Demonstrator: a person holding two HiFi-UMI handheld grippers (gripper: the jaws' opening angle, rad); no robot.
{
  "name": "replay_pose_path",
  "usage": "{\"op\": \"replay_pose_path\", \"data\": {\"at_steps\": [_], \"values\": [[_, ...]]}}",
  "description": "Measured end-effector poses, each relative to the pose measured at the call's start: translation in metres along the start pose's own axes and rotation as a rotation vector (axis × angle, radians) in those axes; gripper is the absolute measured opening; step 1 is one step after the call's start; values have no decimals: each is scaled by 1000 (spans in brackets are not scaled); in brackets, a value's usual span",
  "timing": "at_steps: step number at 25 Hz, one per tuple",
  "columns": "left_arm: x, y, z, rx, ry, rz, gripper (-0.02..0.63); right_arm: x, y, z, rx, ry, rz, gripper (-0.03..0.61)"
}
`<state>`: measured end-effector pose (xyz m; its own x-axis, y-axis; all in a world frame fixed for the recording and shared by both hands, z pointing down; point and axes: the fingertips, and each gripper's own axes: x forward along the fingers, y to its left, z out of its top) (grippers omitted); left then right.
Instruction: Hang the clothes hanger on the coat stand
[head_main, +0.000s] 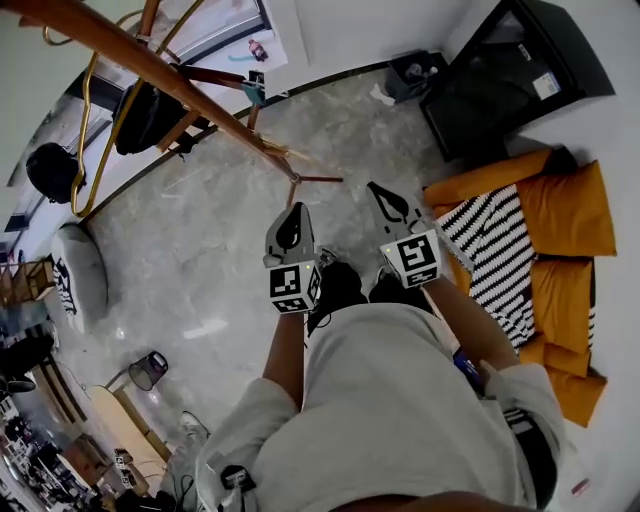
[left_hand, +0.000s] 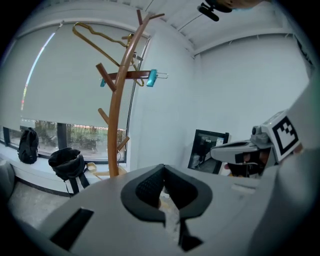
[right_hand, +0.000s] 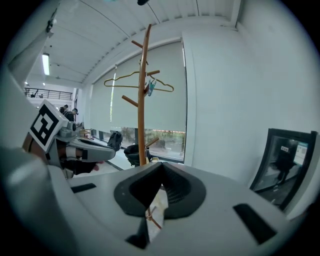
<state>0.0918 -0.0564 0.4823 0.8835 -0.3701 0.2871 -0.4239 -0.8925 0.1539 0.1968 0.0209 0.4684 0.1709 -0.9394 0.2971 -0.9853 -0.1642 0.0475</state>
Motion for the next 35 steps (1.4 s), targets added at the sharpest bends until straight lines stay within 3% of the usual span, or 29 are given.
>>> {"op": "replay_pose_path", "data": {"at_steps": [5, 15, 20, 27, 35], "values": [[-17, -44, 4, 18, -34, 16, 9, -40, -7, 8, -4, -55, 25, 5], [-76, -107, 23, 48, -113, 121, 9, -121, -4, 39, 29, -203, 101, 5], [-94, -137, 39, 78, -151, 101, 9, -156, 4, 56, 36, -253, 100, 5], [-123, -134, 77, 86, -238, 91, 9, -173, 17, 93, 12, -304, 49, 5], [-143, -109, 87, 83, -270, 82, 9, -172, 39, 112, -23, -346, 20, 5]]}}
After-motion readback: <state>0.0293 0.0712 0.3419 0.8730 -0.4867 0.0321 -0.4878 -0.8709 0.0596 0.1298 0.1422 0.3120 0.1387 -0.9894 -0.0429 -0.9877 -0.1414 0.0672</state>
